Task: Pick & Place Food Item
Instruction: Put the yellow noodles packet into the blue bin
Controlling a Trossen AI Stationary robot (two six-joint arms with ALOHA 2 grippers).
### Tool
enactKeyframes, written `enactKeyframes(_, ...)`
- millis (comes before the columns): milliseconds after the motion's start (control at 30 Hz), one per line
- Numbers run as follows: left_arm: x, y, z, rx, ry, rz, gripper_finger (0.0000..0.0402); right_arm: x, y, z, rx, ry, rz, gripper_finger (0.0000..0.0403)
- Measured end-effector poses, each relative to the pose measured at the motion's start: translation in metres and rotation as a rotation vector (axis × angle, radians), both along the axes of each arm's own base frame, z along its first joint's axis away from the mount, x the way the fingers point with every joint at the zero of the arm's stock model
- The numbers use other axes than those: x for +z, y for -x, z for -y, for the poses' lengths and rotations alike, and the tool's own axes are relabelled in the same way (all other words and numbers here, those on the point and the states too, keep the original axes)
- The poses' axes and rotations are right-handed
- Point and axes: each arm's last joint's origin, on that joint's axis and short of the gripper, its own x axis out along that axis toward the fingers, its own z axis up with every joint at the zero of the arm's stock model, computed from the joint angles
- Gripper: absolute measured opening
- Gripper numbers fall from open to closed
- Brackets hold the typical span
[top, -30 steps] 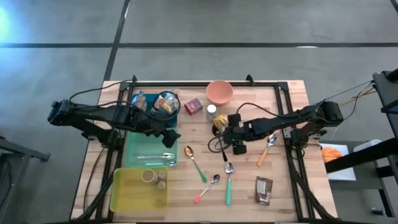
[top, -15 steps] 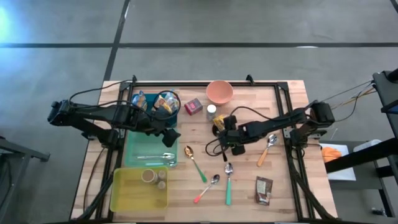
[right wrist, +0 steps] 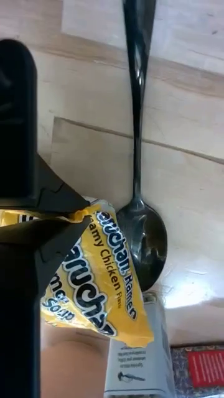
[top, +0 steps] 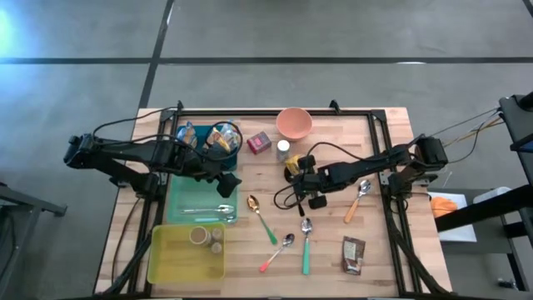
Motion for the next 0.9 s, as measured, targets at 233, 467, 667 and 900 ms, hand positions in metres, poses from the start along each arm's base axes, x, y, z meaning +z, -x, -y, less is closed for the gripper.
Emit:
enactKeyframes(233, 0.0, 0.0, 0.0, -0.001, -0.001, -0.001, 0.0376, 0.011, -0.004, 0.0, -0.121, -0.05, 0.024, 0.0012)
enactKeyframes(467, 0.001, -0.001, 0.0, -0.026, -0.021, 0.009, 0.0376, 0.062, -0.018, -0.003, -0.207, -0.187, 0.17, 0.0012)
enactKeyframes(667, 0.008, -0.009, 0.001, -0.129, -0.104, 0.099, 0.0376, 0.114, -0.027, -0.007, -0.163, -0.295, 0.32, 0.0012)
enactKeyframes(900, 0.019, -0.018, 0.004, -0.271, -0.24, 0.217, 0.0376, 0.151, -0.034, -0.008, -0.145, -0.327, 0.417, 0.0012)
